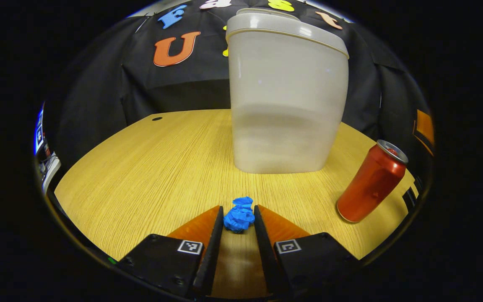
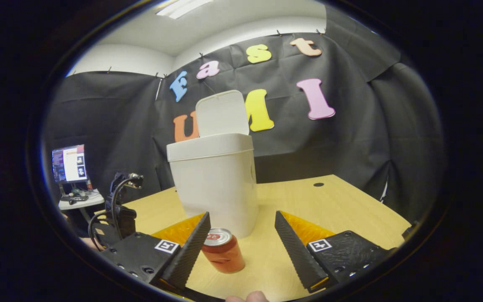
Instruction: Press the lid of the desktop garbage bin to open it, pick up the crumpled paper on the desktop and throw it into the bin, then pick up the pop can on the desktop and drop it into the bin, and finally close the garbage bin lid.
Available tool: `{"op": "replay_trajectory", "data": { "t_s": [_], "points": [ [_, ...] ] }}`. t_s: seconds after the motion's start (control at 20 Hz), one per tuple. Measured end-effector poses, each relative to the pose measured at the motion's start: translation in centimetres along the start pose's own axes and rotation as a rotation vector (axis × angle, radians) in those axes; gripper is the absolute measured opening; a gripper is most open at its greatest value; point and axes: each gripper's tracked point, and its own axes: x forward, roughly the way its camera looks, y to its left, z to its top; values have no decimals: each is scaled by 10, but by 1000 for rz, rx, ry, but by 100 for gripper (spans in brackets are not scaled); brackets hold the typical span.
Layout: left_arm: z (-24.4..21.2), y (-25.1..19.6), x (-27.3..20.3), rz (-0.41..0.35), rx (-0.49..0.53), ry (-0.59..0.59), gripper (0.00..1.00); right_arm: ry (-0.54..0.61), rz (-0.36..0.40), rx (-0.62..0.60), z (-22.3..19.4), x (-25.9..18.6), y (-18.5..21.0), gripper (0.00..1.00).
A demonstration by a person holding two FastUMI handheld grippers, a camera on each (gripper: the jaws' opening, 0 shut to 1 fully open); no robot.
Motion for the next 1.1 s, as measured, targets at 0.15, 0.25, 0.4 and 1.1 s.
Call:
{"op": "replay_trajectory", "data": {
  "t_s": [0.15,0.25,0.4,1.1],
  "points": [
    [9,-4,-3,-34,-18,-30,38,-9,-11,-15,3,-2,1,96],
    [16,-12,-12,-36,-1,-65,35,-8,-8,-16,2,0,7,96],
    [28,-15,-23,-42,-1,-125,34,-4,-8,-25,-2,2,15,96],
    [87,-5,-54,-52,-18,-302,34,95,-45,-97,-49,25,42,93]
  ]
}}
